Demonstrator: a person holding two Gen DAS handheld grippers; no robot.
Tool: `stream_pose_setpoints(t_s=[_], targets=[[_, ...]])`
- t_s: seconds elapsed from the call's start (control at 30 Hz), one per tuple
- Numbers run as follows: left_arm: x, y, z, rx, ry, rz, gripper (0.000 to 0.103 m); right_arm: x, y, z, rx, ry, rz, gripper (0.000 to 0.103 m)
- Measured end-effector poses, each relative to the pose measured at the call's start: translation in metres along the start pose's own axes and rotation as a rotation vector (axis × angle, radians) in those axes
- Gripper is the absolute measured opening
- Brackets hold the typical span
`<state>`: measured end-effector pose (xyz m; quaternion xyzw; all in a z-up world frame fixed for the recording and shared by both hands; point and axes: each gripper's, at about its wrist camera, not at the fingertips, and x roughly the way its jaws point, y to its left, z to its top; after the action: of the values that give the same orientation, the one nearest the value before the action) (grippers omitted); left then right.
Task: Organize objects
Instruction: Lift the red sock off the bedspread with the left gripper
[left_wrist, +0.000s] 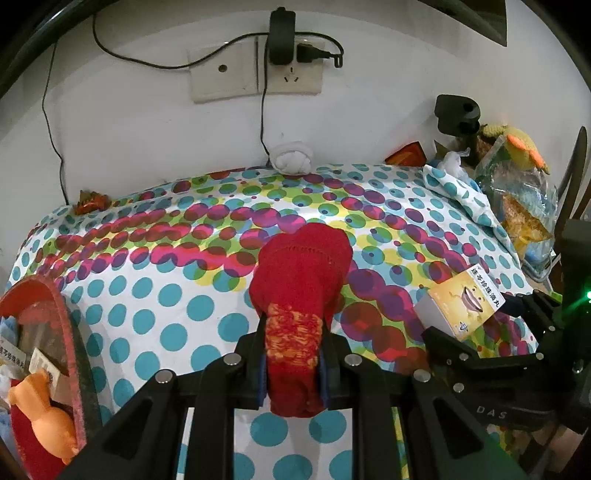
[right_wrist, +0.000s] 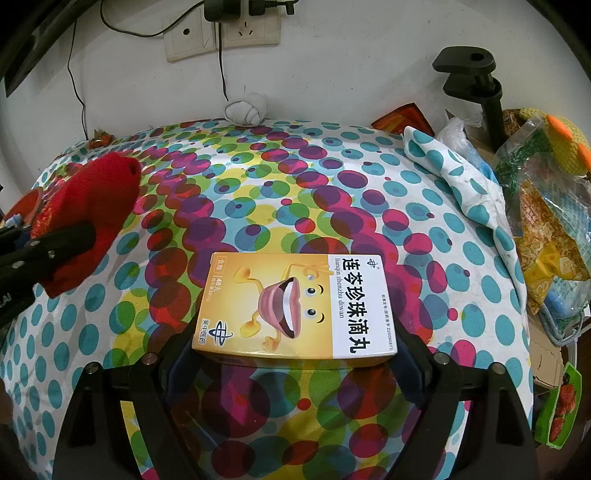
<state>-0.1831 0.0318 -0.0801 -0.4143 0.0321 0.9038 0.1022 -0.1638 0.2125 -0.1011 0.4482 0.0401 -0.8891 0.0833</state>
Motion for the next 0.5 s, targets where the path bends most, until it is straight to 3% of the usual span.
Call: stream_pose_setpoints(t_s=[0.5], targets=[[-0.025, 0.018, -0.009, -0.042, -0.011, 0.007, 0.020, 0.002, 0.001, 0.000, -0.002, 0.000, 0.000, 0.086]])
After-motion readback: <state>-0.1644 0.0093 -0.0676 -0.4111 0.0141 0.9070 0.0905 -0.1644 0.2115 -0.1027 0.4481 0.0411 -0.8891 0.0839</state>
